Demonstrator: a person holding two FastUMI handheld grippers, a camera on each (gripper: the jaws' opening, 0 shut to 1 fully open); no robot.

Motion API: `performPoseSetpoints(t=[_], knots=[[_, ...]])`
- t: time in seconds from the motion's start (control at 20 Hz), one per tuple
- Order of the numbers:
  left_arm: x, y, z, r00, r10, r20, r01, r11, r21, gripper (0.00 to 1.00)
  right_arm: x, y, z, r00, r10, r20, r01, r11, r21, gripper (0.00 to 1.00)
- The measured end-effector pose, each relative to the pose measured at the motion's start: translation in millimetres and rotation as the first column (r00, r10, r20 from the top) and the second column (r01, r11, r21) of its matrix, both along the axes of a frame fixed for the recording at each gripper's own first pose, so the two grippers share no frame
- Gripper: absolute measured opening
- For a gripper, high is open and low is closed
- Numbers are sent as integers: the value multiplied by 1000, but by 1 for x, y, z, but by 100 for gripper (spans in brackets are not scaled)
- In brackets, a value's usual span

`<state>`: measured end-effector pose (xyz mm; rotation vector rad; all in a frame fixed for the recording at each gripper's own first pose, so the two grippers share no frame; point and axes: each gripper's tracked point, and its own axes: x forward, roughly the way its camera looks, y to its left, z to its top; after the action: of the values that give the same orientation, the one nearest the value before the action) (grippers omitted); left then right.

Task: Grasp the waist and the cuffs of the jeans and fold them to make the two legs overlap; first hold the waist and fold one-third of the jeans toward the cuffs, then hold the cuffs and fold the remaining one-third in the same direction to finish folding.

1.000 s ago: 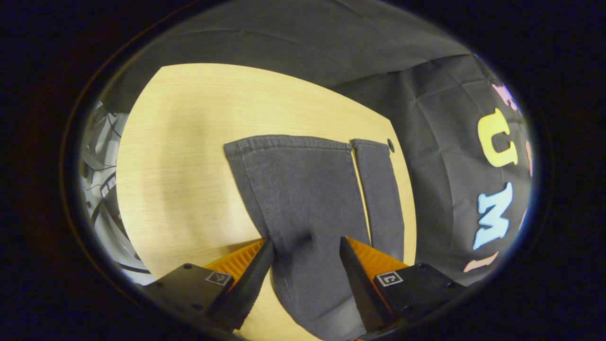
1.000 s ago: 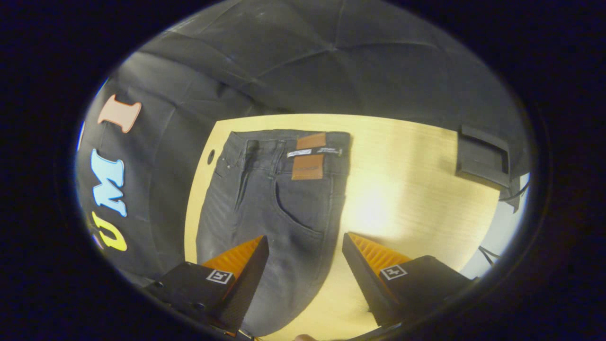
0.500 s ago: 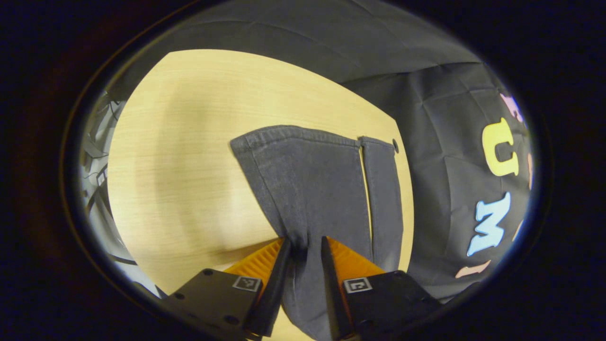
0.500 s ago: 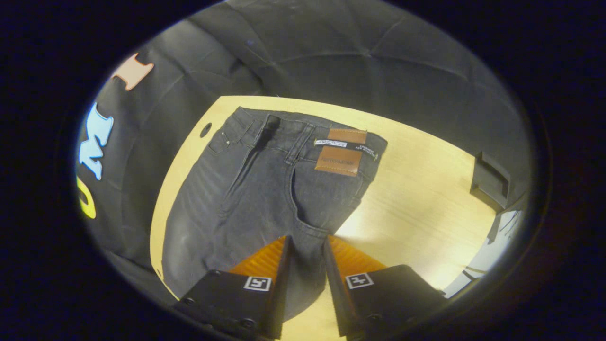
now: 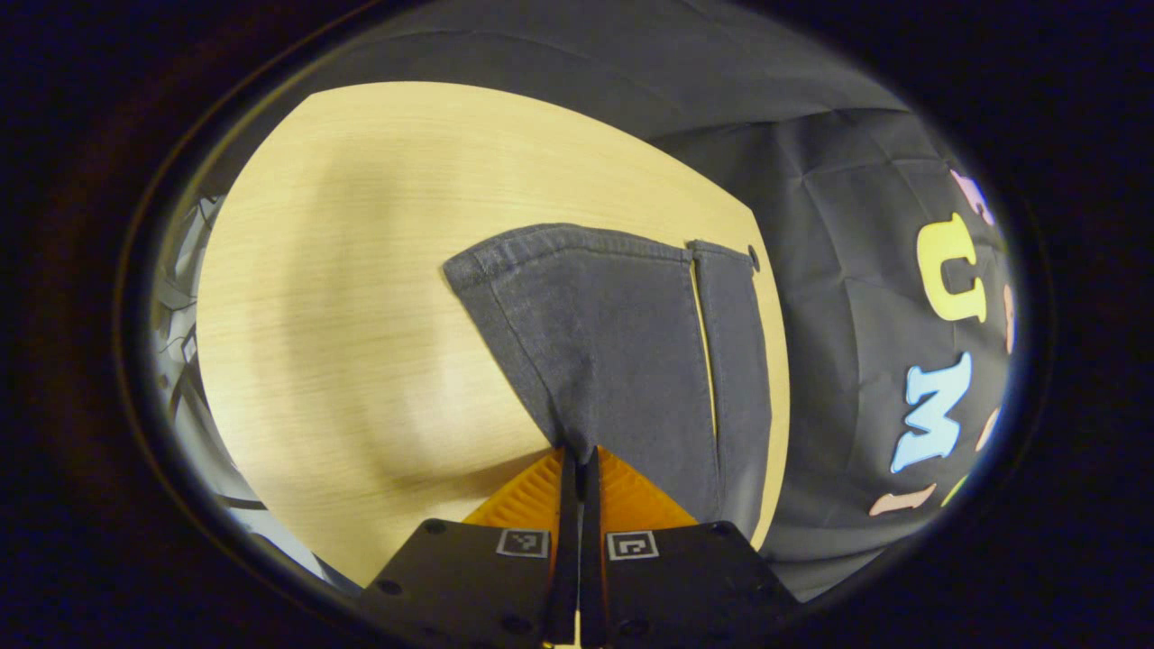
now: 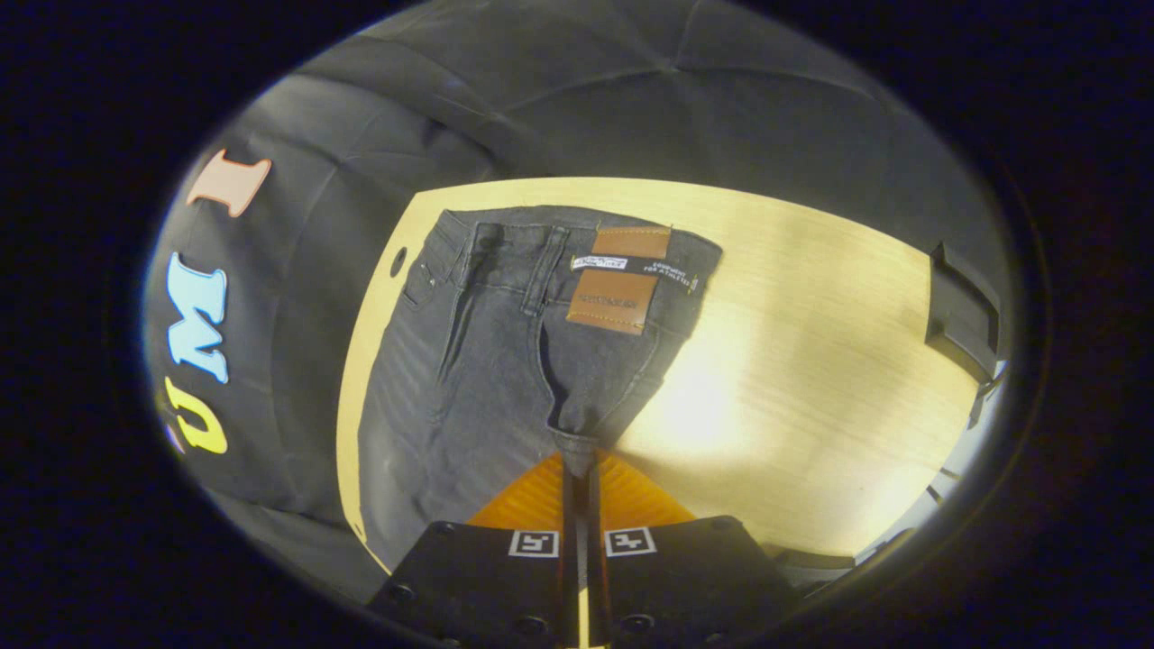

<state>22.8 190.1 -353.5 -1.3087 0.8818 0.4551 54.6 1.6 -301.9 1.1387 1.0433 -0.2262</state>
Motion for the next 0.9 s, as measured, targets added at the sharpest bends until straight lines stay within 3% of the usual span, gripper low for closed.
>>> performPoseSetpoints(t=[0.25, 0.5, 0.65, 0.9], knots=[[-3, 3, 18, 999, 49, 16, -48, 996, -76, 10, 1, -4, 21, 999, 31, 28, -34, 994, 105, 3], [4, -4, 52, 997, 70, 16, -67, 988, -139, 10, 10, -10, 65, 995, 76, 69, -90, 966, 243, 3], [22, -9, 77, 998, 60, 14, -56, 981, -184, 10, 37, -11, 110, 985, 110, 129, -145, 942, 303, 3], [86, -11, 131, 998, 37, 49, -24, 970, -242, 9, 97, -3, 170, 956, 199, 213, -257, 922, 290, 3]])
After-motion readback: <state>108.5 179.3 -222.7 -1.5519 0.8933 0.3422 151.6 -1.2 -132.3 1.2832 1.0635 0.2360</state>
